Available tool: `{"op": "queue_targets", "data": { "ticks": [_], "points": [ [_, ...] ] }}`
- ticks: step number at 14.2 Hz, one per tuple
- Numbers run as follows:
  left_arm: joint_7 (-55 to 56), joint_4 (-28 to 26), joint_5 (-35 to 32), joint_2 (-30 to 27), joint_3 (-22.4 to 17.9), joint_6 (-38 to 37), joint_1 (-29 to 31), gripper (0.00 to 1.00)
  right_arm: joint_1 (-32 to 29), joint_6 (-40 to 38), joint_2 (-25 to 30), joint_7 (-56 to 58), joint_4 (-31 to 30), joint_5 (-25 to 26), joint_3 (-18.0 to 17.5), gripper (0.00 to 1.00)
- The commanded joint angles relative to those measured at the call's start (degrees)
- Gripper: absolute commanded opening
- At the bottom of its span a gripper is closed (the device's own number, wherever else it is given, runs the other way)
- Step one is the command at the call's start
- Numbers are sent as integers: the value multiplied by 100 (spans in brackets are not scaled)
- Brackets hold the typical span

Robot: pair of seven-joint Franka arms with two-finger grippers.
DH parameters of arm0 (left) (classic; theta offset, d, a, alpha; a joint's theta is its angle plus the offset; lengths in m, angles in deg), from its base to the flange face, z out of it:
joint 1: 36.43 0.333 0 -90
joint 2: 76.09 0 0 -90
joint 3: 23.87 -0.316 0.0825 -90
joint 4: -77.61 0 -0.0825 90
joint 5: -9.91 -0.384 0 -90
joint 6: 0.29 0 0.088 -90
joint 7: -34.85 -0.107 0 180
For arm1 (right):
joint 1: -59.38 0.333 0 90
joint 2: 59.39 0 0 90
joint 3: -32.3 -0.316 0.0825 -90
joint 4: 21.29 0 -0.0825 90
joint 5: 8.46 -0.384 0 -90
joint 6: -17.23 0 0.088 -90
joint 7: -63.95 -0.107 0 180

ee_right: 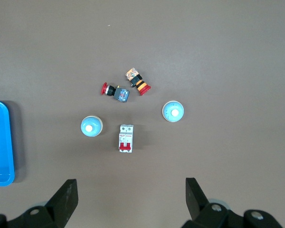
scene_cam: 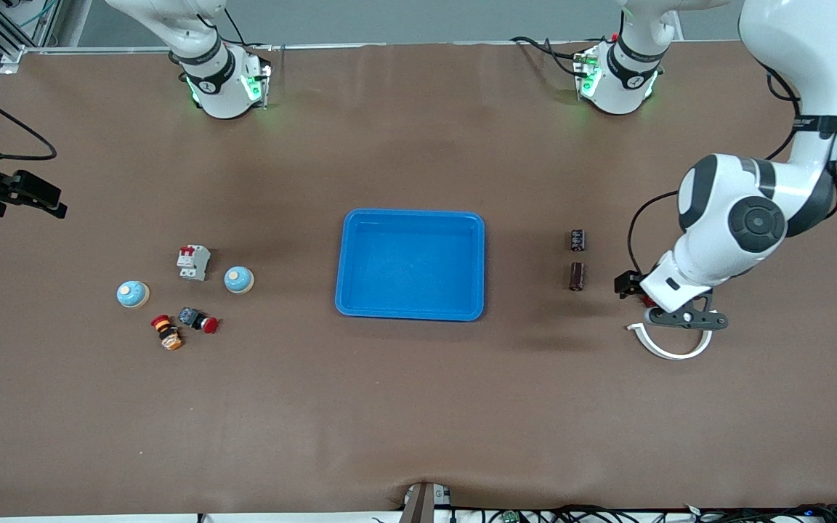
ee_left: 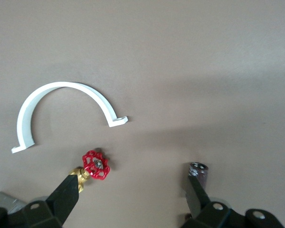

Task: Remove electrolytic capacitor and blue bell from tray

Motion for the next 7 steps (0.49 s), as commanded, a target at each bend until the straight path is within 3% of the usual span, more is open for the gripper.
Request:
{"op": "queue_targets", "data": {
  "ticks": [1, 7],
  "points": [
    [-121, 517, 224, 23, 65, -606, 59, 100, -56, -83, -47, 14, 100, -6, -56, 100],
    [-121, 808, 233, -460, 74, -1213, 340, 100, -47, -83, -47, 14, 100, -6, -56, 100]
  ]
}}
